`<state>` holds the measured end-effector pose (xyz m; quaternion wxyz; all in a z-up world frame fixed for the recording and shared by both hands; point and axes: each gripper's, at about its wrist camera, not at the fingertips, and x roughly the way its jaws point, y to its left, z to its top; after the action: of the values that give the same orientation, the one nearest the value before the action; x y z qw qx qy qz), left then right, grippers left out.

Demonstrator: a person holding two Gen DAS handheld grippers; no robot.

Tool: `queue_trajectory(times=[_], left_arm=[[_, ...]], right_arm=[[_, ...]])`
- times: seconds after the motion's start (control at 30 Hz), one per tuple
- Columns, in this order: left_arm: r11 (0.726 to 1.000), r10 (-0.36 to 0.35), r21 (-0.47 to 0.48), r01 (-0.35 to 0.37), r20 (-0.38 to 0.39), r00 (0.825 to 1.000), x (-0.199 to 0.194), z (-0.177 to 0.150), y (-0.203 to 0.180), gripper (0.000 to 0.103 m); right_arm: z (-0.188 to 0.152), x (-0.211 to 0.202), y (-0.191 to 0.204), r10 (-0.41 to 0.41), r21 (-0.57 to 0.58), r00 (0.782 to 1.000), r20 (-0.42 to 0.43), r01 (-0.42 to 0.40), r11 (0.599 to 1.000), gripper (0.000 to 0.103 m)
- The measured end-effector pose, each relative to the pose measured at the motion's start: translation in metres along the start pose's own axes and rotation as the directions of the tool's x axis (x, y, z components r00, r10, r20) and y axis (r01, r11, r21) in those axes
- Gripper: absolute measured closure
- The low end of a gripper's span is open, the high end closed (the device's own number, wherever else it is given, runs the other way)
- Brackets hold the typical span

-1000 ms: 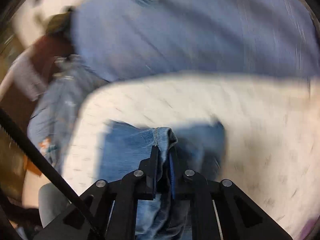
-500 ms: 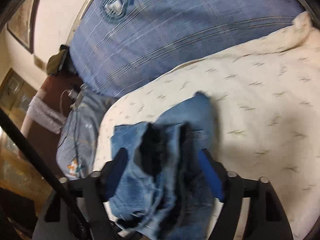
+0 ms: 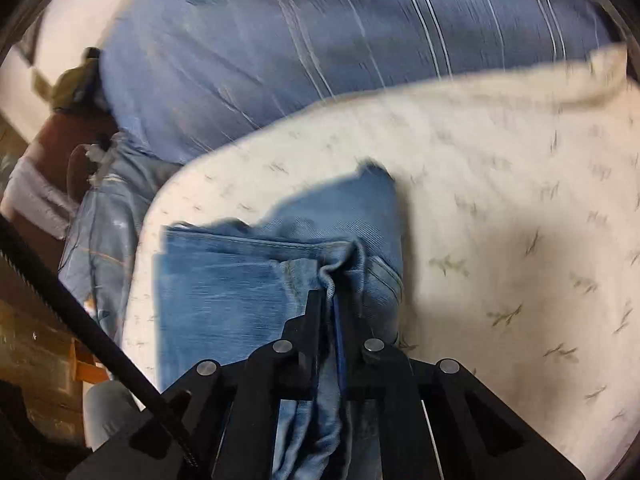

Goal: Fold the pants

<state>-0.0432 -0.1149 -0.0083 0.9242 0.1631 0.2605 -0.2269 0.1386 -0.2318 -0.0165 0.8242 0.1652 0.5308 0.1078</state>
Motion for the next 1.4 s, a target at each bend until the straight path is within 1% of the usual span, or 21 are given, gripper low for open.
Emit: queue_trajectory(times=[0.07,0.17,0.23,0.3,0.37,0.5,0.53,0.6,0.63,0.7,0.73,0.8,0.87,0.97,1.07,1.1,1.17,1.27,1.33,1.37,1.4], left_arm=[[0.999,-0.045,-0.021,0.045,0.009,0.999,-0.010,0.001,0.002,0.068],[0.994,-0.097,-0.054,0.097,0.002,0.995,-0.029,0.000,0.004,0.066],[0.990,-0.122,-0.075,0.122,0.003,0.993,-0.045,0.001,0.008,0.066],[0.979,-0.158,-0.133,0.157,0.002,0.987,-0.062,0.003,0.019,0.064],[0.968,-0.158,-0.197,0.158,0.013,0.987,-0.072,0.009,0.035,0.059],[0.928,-0.147,-0.345,0.143,0.017,0.989,-0.080,0.021,0.078,0.048],[0.918,-0.114,-0.384,0.104,-0.003,0.993,-0.077,0.024,0.094,0.043],[0.909,-0.081,-0.412,0.058,-0.039,0.996,-0.069,0.026,0.110,0.043],[0.911,-0.060,-0.412,0.026,-0.070,0.996,-0.062,0.027,0.118,0.043],[0.918,-0.007,-0.394,-0.041,-0.119,0.993,-0.050,0.028,0.128,0.043],[0.923,0.013,-0.379,-0.066,-0.142,0.990,-0.041,0.027,0.132,0.043],[0.918,0.015,-0.389,-0.080,-0.168,0.986,-0.030,0.019,0.135,0.043],[0.896,-0.027,-0.441,-0.062,-0.194,0.981,-0.019,0.003,0.141,0.044],[0.884,-0.030,-0.461,-0.081,-0.229,0.973,-0.014,-0.001,0.146,0.044],[0.872,-0.060,-0.487,-0.055,-0.217,0.974,-0.011,0.001,0.156,0.044],[0.864,-0.079,-0.502,-0.045,-0.223,0.972,-0.011,0.000,0.158,0.044],[0.852,-0.094,-0.522,-0.042,-0.231,0.969,0.002,0.004,0.168,0.044],[0.816,-0.120,-0.577,-0.026,-0.214,0.969,0.001,0.008,0.187,0.043],[0.784,-0.135,-0.620,-0.028,-0.215,0.967,0.000,0.013,0.201,0.042],[0.772,-0.140,-0.634,-0.037,-0.226,0.964,0.003,0.017,0.208,0.041],[0.755,-0.141,-0.653,-0.055,-0.243,0.960,0.008,0.022,0.218,0.041]], right_arm=[[0.002,-0.003,0.003,0.009,-0.009,1.000,0.012,-0.008,1.000,0.095],[-0.003,-0.026,0.001,0.038,0.009,0.997,0.064,-0.038,0.999,0.083],[-0.012,-0.049,-0.002,0.061,0.030,0.991,0.120,-0.065,0.997,0.056],[-0.024,-0.073,-0.004,0.085,0.041,0.979,0.187,-0.095,0.995,0.045],[-0.037,-0.089,-0.004,0.123,0.033,0.966,0.229,-0.134,0.990,0.045],[-0.065,-0.101,0.001,0.161,0.038,0.956,0.244,-0.175,0.984,0.045],[-0.072,-0.099,0.005,0.174,0.035,0.958,0.229,-0.187,0.982,0.047],[-0.081,-0.092,0.013,0.177,0.018,0.966,0.191,-0.183,0.983,0.052],[-0.084,-0.086,0.020,0.155,-0.004,0.974,0.164,-0.157,0.988,0.057],[-0.086,-0.068,0.034,0.053,-0.052,0.993,0.109,-0.047,0.998,0.059],[-0.088,-0.055,0.037,-0.010,-0.063,0.997,0.078,0.015,0.998,0.071],[-0.090,-0.044,0.038,-0.057,-0.075,0.998,0.041,0.060,0.995,0.086],[-0.091,-0.047,0.042,-0.092,-0.095,0.995,0.048,0.096,0.991,0.096],[-0.098,-0.057,0.049,-0.138,-0.125,0.989,0.059,0.145,0.982,0.099],[-0.107,-0.032,0.044,-0.196,-0.138,0.981,-0.002,0.194,0.971,0.099],[-0.106,-0.031,0.045,-0.205,-0.156,0.979,0.000,0.203,0.967,0.098],[-0.105,-0.041,0.045,-0.171,-0.141,0.985,0.027,0.173,0.975,0.095],[-0.101,-0.060,0.032,-0.042,-0.071,0.998,0.052,0.046,0.996,0.081],[-0.092,-0.075,0.029,0.005,-0.048,0.996,0.092,-0.001,0.999,0.028],[-0.086,-0.082,0.028,0.017,-0.039,0.993,0.119,-0.012,0.999,0.020],[-0.079,-0.087,0.030,0.026,-0.033,0.990,0.141,-0.021,0.999,0.018]])
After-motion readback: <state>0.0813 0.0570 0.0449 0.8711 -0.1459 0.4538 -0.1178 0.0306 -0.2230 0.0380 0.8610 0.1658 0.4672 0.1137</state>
